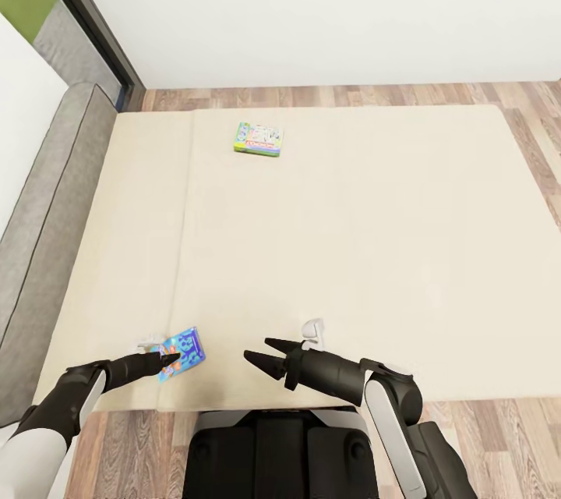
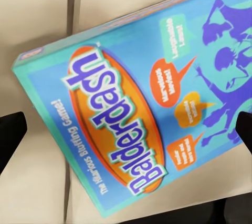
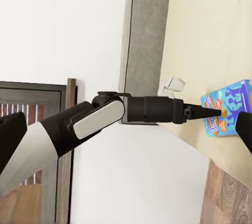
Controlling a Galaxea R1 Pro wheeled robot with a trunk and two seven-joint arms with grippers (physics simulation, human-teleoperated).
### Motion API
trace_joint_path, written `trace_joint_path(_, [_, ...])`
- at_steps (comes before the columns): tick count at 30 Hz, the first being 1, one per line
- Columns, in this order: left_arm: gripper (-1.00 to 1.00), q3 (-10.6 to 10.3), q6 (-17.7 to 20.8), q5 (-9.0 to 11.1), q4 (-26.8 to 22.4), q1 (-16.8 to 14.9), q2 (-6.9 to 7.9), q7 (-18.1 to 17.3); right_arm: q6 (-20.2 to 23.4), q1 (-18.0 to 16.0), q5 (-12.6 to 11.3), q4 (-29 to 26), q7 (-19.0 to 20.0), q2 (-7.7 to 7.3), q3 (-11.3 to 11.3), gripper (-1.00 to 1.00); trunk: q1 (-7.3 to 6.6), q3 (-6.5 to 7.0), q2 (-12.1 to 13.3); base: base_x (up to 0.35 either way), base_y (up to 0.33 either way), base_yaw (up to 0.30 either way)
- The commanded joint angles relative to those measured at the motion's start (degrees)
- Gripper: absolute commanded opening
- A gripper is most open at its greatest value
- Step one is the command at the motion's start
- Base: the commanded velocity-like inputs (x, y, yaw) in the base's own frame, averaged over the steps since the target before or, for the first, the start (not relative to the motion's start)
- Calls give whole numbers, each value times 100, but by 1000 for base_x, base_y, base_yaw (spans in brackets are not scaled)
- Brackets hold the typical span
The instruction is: Put all the toys in the child's room - the three board games (two on the bed and one on the table), the two jigsaw puzzles on the table, and the tennis ball on the table - inside the toy box on the table in the child's room.
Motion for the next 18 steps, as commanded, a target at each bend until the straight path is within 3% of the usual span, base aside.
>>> trace_joint_path(1, [100,32,43,-33,-8,-3,-6,-42,34,-2,-20,-2,2,2,-3,100,3,-14,-9,0,0,0])
trace_joint_path(18, [100,35,43,-26,-8,-3,-8,-42,26,2,-20,-2,4,2,12,100,3,-49,-9,0,0,0])
